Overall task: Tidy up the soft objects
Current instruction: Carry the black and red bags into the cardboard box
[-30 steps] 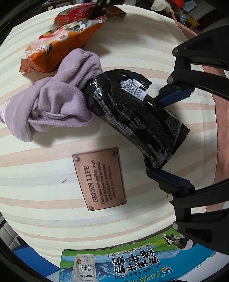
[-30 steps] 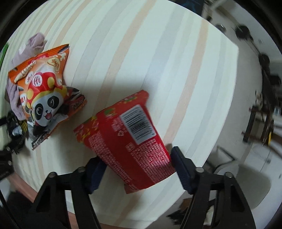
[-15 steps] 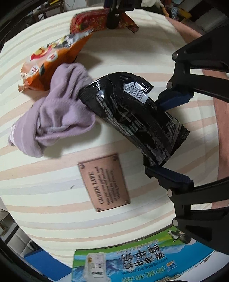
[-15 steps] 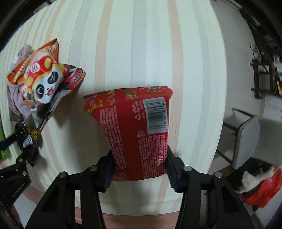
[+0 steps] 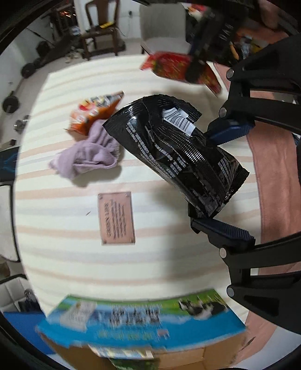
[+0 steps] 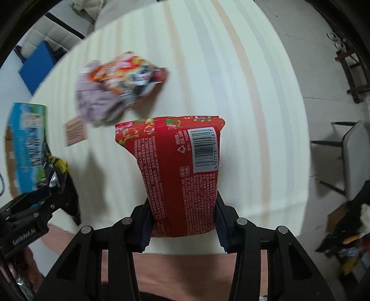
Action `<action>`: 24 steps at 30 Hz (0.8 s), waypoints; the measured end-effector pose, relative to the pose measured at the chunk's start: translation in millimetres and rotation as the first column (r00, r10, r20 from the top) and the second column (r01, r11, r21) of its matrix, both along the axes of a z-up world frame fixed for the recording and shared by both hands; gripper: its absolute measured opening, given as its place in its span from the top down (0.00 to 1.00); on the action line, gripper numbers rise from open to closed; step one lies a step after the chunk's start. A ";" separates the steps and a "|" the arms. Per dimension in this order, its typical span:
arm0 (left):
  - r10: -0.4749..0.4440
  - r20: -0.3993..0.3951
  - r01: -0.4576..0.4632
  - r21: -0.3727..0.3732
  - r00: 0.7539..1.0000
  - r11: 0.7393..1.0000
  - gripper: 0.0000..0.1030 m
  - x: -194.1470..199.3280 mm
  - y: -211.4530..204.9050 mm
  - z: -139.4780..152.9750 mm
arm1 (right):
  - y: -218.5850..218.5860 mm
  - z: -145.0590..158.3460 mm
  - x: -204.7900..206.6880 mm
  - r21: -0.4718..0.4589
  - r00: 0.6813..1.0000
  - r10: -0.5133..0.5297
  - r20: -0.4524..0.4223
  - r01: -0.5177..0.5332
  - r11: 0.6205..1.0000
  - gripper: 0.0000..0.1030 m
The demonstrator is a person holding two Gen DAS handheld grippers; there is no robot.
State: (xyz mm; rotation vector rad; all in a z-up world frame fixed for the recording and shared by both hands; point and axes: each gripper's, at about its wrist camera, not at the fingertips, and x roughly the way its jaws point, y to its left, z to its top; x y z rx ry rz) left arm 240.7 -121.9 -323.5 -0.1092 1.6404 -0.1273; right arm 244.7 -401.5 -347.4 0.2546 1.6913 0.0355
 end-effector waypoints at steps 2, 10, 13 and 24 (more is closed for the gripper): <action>0.012 0.032 -0.011 -0.020 0.999 1.000 0.43 -1.7 14.1 20.9 | 15.8 18.4 -9.7 0.029 1.000 -0.010 0.028 0.010 1.000 0.54; 0.086 0.155 -0.072 -0.095 0.984 0.993 0.43 -18.0 107.2 113.0 | 114.4 113.8 -42.4 0.129 0.981 0.029 0.190 -0.054 0.990 0.54; 0.124 0.197 -0.112 -0.069 0.973 0.991 0.43 -14.7 160.9 125.8 | 182.6 139.8 -41.8 0.147 0.969 0.056 0.240 -0.093 0.985 0.54; 0.368 0.066 -0.370 0.029 0.927 0.928 0.43 -16.5 380.2 79.4 | 423.6 121.8 -17.1 0.265 0.977 0.095 0.190 -0.144 0.953 0.54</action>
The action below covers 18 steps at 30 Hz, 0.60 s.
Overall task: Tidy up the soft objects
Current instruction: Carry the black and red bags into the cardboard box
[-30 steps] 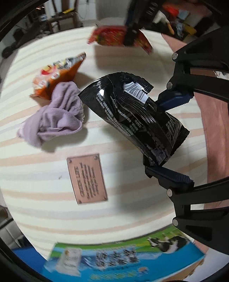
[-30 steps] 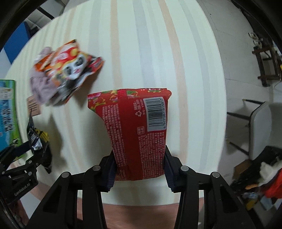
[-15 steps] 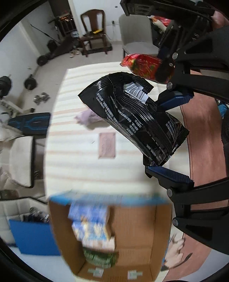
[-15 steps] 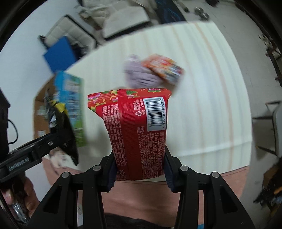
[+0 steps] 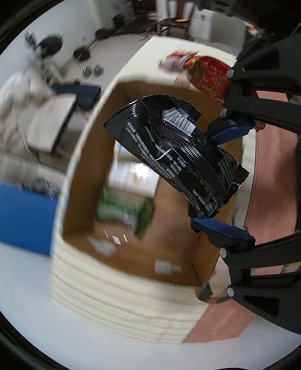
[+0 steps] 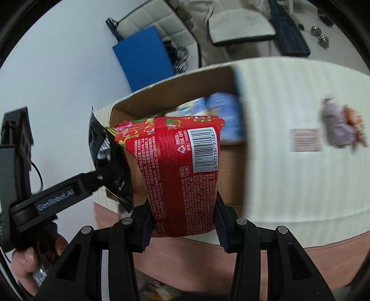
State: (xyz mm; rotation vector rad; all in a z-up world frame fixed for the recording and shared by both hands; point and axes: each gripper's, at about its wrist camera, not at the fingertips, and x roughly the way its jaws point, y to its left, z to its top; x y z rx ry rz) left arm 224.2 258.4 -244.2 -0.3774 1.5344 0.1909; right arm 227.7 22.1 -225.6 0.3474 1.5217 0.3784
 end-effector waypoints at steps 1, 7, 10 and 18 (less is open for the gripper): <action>0.016 -0.031 -0.016 -0.001 0.999 1.000 0.43 2.0 15.0 -9.6 | 19.7 -10.3 4.3 -0.001 1.000 -0.005 -0.016 0.005 1.000 0.54; 0.049 -0.159 -0.046 0.022 0.986 0.999 0.43 13.1 63.2 -62.1 | 92.6 -68.5 12.8 -0.061 0.993 -0.004 -0.115 -0.003 0.998 0.54; 0.041 -0.196 -0.041 0.008 0.980 0.999 0.43 15.9 65.7 -75.7 | 111.0 -91.7 13.1 -0.077 0.989 0.001 -0.147 -0.013 0.997 0.54; -0.029 -0.309 0.031 0.001 0.950 1.000 0.40 16.3 62.1 -100.6 | 144.0 -126.2 7.8 -0.082 0.971 0.037 -0.237 -0.058 0.995 0.52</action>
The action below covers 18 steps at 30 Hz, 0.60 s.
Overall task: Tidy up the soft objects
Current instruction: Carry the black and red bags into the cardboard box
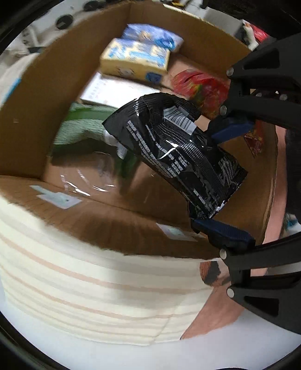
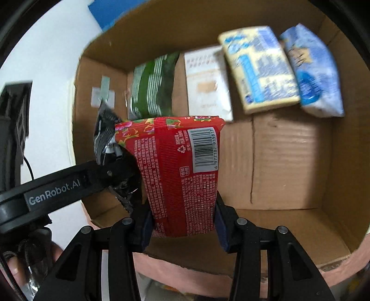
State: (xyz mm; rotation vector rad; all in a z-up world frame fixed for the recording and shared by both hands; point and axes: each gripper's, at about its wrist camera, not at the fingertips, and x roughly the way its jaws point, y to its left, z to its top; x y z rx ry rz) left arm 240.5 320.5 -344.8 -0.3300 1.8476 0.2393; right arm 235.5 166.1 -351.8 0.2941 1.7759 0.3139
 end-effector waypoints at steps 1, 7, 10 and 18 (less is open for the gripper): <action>-0.004 -0.008 0.004 -0.002 1.000 1.000 0.39 -0.3 -0.7 -1.7 | 3.4 -3.0 -0.6 0.003 1.000 0.010 -0.011 -0.010 1.000 0.51; -0.045 0.021 0.045 -0.009 0.999 0.999 0.17 -0.3 -6.6 -0.2 | 17.6 -2.5 -2.5 0.009 0.999 0.053 0.012 -0.053 0.999 0.07; -0.061 0.034 0.062 -0.008 0.998 0.998 0.10 -2.1 -12.0 6.0 | 16.5 2.8 -2.4 -0.013 0.998 0.057 0.018 -0.057 0.998 0.07; -0.090 0.070 0.088 0.034 0.993 0.996 0.06 -13.3 -19.2 24.9 | 0.0 17.7 -4.0 -0.090 0.996 0.072 0.054 -0.067 0.994 0.00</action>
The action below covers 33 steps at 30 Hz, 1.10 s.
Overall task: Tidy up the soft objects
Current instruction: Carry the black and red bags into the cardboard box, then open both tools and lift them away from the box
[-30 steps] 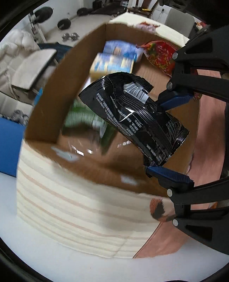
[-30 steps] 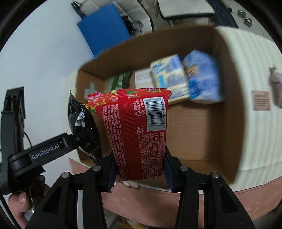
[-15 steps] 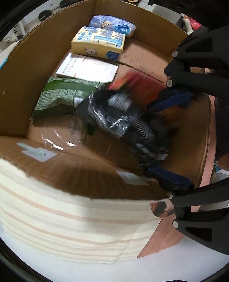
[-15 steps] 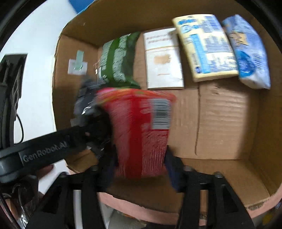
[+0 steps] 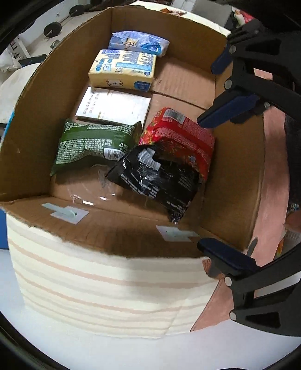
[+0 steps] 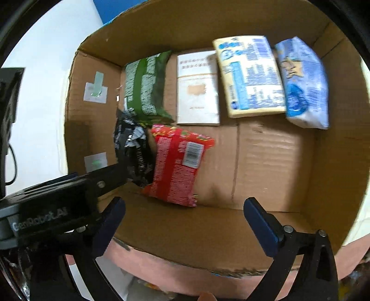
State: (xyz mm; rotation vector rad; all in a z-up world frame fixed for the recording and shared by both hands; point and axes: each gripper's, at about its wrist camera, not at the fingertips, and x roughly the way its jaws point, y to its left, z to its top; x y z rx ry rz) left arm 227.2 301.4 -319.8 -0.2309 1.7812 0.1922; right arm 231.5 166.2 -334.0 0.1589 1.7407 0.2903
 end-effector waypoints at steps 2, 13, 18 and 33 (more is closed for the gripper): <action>-0.015 0.021 0.014 0.023 1.000 1.000 0.05 -3.4 -2.3 6.4 | -15.7 3.4 -0.2 -0.013 1.000 0.002 0.008 -0.002 1.000 0.00; -0.065 0.264 0.030 0.134 0.962 0.990 0.05 -44.6 -26.0 87.5 | -56.2 64.5 -27.1 -0.170 0.975 0.088 0.206 -0.053 0.984 0.00; -0.074 0.338 0.028 0.138 0.938 0.990 0.05 -68.2 -44.4 109.3 | -73.8 95.0 -49.3 -0.168 0.955 0.089 0.284 -0.042 0.985 0.00; -0.122 0.472 0.036 0.187 0.873 0.982 0.05 -110.3 -103.4 174.4 | -136.8 166.0 -97.6 -0.065 0.907 0.049 0.419 -0.024 0.998 0.00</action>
